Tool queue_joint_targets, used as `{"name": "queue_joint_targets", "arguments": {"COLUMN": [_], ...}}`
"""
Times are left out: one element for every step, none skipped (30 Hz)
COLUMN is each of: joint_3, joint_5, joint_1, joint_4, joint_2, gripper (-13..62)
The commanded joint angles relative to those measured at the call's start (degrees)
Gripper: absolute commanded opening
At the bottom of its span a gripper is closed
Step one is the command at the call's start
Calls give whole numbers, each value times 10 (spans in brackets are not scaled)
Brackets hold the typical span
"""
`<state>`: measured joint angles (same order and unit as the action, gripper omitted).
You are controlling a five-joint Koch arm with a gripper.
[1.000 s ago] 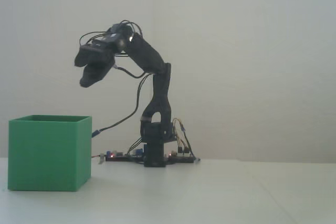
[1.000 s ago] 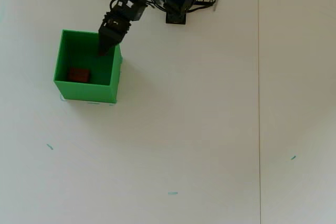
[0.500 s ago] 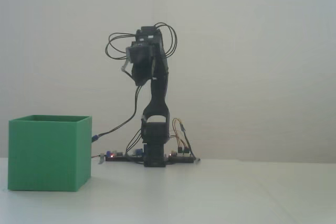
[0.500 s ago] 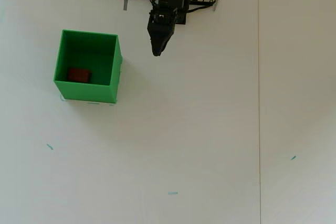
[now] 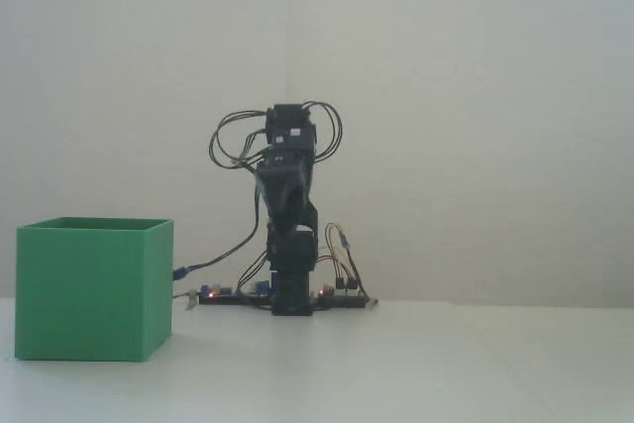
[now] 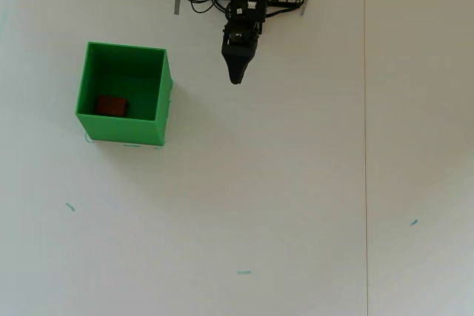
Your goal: Grasp a red block and put it in the green bin.
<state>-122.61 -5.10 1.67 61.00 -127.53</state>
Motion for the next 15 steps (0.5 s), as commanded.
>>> {"name": "queue_joint_targets", "arguments": {"joint_3": [-22,-52,-82,-110,-134,-160,-185,-212,-240,-271,-301,-333,-370,-410,-447], "joint_5": [3,4,5,9,9,9,10,23,40,53,61,61,61,60,60], "joint_1": [3,1,0,-4,-5,-5,-5,-6,-9,-8,-7,-9,-10,-11,-11], "joint_4": [-50,-69,-92,-113,-133,-153,-180,-206,-233,-272,-313,-357,-406,-465,-522], "joint_2": [-18,-27,-30,-38,-40,-44,-44,-45,-49,-50,-51,-54,-54,-54,-54], "gripper": [359,365,368,370,371,373,373,374,375,376,376,375,375,374,373]}}
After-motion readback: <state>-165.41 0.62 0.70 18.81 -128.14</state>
